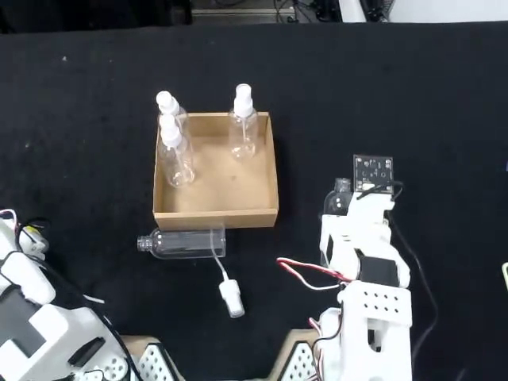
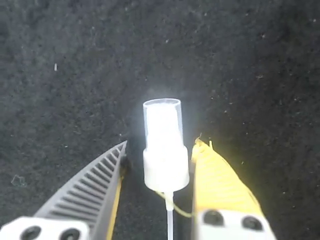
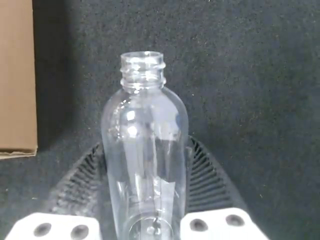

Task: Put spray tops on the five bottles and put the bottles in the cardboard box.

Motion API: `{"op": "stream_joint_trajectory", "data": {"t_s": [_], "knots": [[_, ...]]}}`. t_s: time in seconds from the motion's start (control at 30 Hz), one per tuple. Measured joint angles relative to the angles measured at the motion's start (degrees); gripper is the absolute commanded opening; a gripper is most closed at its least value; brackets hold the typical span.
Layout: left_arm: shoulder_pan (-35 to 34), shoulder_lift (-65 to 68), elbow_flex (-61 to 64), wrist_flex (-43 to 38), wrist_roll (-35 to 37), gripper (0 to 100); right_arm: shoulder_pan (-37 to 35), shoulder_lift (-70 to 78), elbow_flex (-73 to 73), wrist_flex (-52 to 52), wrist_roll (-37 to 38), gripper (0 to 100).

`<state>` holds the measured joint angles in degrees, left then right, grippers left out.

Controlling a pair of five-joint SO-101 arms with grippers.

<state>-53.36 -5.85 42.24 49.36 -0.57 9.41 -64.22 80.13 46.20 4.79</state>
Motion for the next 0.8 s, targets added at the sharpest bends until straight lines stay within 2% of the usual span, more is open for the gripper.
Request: {"op": "stream_joint_trajectory", "data": {"t_s": [0.1,0.27,0.33,0.53,0.6,0.8], "knots": [[0.2,0.0,0.0,0.0,0.0,18,0.0,0.0,0.0,0.0,0.0,1.1],[1.0,0.0,-1.0,2.3,0.2,2,0.0,0.0,0.0,0.0,0.0,1.1],[2.3,0.1,-1.2,3.2,0.2,5,0.0,0.0,0.0,0.0,0.0,1.1],[3.3,0.2,-2.0,4.1,0.3,3,0.0,0.0,0.0,0.0,0.0,1.1],[3.3,0.4,-4.4,7.3,0.3,3,0.0,0.0,0.0,0.0,0.0,1.1],[3.4,0.4,-20.2,24.9,0.3,3,0.0,0.0,0.0,0.0,0.0,1.1]]}}
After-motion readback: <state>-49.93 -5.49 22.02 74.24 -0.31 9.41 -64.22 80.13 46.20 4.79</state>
